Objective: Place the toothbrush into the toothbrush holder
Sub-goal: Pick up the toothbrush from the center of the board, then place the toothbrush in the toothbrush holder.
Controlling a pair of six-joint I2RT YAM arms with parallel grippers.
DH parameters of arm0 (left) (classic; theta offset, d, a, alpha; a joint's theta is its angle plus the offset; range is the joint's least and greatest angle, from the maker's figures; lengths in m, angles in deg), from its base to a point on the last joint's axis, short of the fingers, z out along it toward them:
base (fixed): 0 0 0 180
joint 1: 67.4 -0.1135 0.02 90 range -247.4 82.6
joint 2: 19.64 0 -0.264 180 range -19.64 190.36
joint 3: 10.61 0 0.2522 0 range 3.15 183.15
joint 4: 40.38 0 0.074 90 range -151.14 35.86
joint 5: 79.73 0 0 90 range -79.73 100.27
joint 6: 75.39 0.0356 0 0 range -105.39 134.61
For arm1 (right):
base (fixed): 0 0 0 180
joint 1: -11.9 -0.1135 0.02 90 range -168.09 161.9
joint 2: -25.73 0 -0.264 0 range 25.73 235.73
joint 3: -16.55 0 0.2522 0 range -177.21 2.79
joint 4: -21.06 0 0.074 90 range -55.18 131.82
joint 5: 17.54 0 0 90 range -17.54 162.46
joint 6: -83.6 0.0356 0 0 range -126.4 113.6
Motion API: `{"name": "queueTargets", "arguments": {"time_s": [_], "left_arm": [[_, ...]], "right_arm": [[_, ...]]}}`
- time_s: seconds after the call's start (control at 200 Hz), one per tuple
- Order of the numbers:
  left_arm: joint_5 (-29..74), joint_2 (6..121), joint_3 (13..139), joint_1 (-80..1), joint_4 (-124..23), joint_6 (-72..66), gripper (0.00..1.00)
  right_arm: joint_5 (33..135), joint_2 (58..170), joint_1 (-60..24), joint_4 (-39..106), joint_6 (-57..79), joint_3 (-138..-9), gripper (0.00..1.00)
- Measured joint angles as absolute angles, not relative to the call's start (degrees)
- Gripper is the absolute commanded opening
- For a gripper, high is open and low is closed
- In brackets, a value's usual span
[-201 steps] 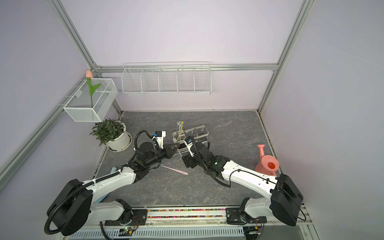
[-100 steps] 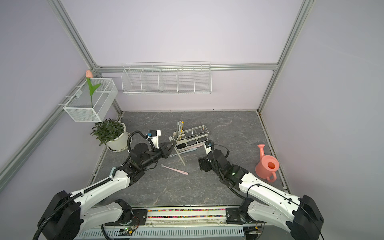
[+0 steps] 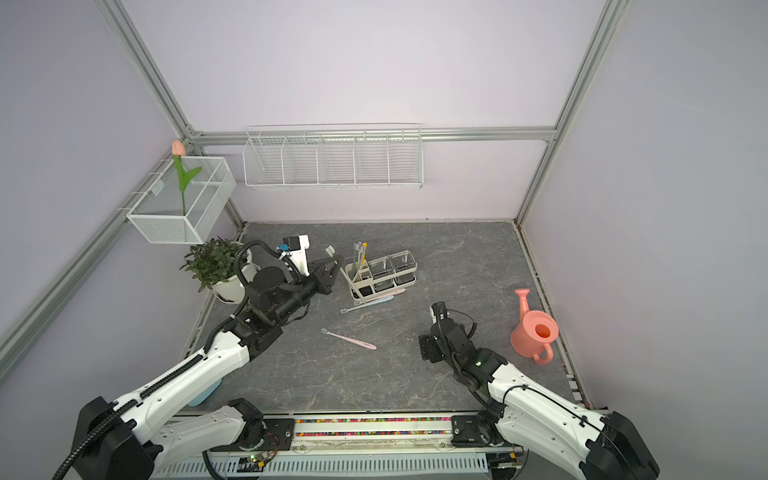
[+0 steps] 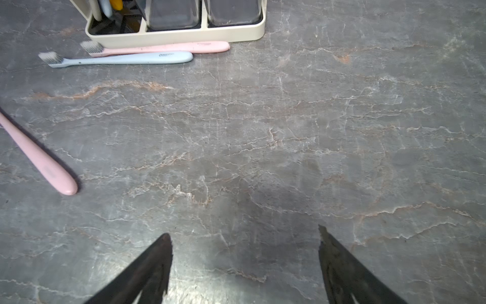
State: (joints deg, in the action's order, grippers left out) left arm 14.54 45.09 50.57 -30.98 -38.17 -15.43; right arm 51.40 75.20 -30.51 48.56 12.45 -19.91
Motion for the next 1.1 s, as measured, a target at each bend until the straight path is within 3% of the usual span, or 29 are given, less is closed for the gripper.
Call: {"name": "queueTargets", "arguments": {"time_s": [0.495,1.1], "left_arm": [[10.0,67.1,66.5,-31.0,-36.2,7.9,0.00],[9.4,72.4,68.8,-30.6,-32.2,16.7,0.00]], "right_arm": [[50.6,65.2,-30.2,44.1,12.3,-14.5,0.89],[50.8,69.7,-30.2,42.7,12.3,-14.5,0.89]]}}
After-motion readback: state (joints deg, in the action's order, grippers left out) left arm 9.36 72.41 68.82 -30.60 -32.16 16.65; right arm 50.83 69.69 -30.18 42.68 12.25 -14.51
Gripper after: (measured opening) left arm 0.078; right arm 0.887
